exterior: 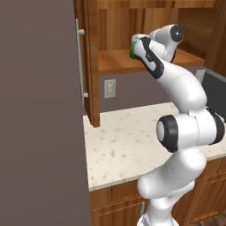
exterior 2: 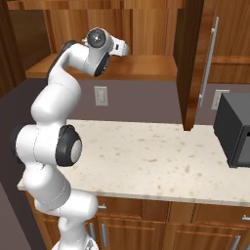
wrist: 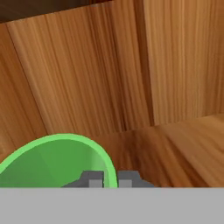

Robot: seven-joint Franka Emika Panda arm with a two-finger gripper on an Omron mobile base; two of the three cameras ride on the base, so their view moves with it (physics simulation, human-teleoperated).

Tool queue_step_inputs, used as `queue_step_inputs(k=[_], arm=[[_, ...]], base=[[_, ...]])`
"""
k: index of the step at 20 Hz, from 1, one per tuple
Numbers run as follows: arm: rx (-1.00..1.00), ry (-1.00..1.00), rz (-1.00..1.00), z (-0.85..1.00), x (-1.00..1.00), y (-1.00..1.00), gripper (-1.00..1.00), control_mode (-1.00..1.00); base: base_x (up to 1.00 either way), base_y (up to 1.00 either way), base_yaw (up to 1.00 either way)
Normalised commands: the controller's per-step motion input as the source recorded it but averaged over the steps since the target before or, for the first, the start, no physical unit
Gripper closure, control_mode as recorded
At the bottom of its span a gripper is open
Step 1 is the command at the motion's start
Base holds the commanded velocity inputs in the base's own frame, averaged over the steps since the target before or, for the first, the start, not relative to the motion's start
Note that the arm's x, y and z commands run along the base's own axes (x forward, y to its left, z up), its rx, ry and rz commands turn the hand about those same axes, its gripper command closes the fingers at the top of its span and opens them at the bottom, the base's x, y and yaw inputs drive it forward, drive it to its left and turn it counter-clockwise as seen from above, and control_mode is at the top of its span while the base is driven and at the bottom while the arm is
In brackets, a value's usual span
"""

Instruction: Open the cabinet directly in front. Then move the liquor and the cup to the dining counter with the jar on it.

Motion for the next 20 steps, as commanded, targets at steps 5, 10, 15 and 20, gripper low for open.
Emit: queue_step_inputs(k=[5, 10, 15, 20], arm=[[0.00, -0.29, -0.02, 0.16, 0.00, 0.01, 1.00, -1.00], [0.00, -0.06, -0.01, 0.10, 0.00, 0.00, 1.00, -1.00], [0.01, -0.01, 0.00, 0.06, -0.57, -0.03, 1.00, -1.00], [0.07, -0.02, 0.00, 0.39, -1.00, -0.19, 1.00, -1.00]], base=[[0.00, 0.00, 0.00], [0.00, 0.00, 0.00], [0.00, 0.00, 0.00], [0.00, 0.00, 0.00]])
